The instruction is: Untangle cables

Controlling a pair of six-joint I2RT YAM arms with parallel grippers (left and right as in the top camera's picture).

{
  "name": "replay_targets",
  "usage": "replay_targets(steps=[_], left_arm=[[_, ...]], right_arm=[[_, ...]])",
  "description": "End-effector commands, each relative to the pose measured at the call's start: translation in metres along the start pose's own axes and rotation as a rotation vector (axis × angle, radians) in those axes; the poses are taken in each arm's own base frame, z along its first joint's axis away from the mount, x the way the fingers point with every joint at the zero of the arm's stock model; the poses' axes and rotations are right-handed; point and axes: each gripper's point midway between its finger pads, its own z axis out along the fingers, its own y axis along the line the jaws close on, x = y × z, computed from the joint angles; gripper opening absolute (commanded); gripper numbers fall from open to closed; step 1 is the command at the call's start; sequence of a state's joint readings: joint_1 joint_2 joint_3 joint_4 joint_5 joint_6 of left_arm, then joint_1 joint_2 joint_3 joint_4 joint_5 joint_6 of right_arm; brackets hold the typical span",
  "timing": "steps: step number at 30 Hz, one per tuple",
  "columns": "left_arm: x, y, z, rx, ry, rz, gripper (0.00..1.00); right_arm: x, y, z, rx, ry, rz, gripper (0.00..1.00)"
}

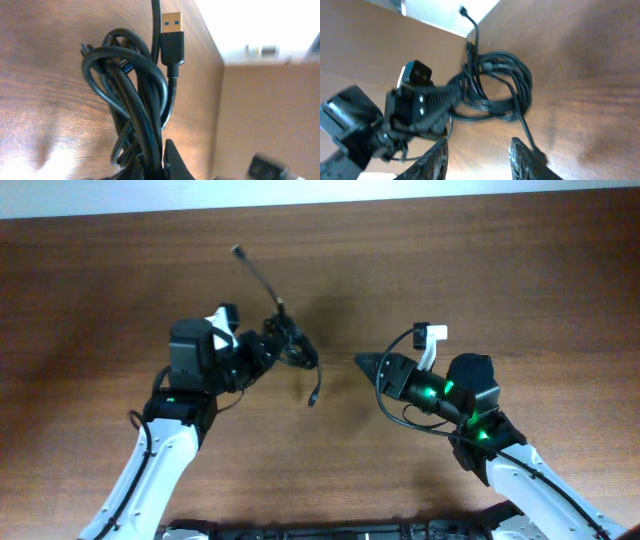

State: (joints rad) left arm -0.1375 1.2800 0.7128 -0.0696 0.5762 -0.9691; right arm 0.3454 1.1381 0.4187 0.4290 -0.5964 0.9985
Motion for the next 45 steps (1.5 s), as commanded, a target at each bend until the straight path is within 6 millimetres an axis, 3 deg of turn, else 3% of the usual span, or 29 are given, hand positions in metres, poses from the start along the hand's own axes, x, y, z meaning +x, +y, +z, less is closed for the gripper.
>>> replay_targets(steps=[1,5,10,15,20,25,40,45], left_arm=[[-0.001,0.000,-0.001,0.005,0.000,-0.384,0.00],[-0.002,0.000,-0.001,0.004,-0.007,-0.609,0.00],[0.004,-0.002,0.001,0.002,0.010,-0.730,0.00],[0.018,-0.010,0.007,-0.001,0.051,-0.713,0.00],[0.029,-0.014,0.011,-0.006,0.079,-0.697,0.00],[0.041,-0.018,0.014,-0.013,0.111,-0.678,0.00],[0.091,-0.040,0.020,-0.007,0.287,-0.613,0.00],[0.099,-0.072,0.015,0.119,0.382,-0.537,0.00]], right_arm=[[0.014,0.003,0.001,-0.015,0.066,-0.046,0.38],[0.034,0.009,0.007,-0.023,0.124,-0.043,0.38],[0.042,0.002,0.021,0.069,0.059,0.214,0.47],[0.054,-0.016,0.034,0.169,-0.009,0.353,0.57],[0.058,-0.026,0.039,0.203,-0.019,0.416,0.59],[0.040,-0.016,0.041,0.153,-0.097,0.394,0.59],[0.011,-0.036,0.033,0.224,-0.299,0.402,0.59],[-0.004,-0.043,0.026,0.247,-0.402,0.422,0.59]])
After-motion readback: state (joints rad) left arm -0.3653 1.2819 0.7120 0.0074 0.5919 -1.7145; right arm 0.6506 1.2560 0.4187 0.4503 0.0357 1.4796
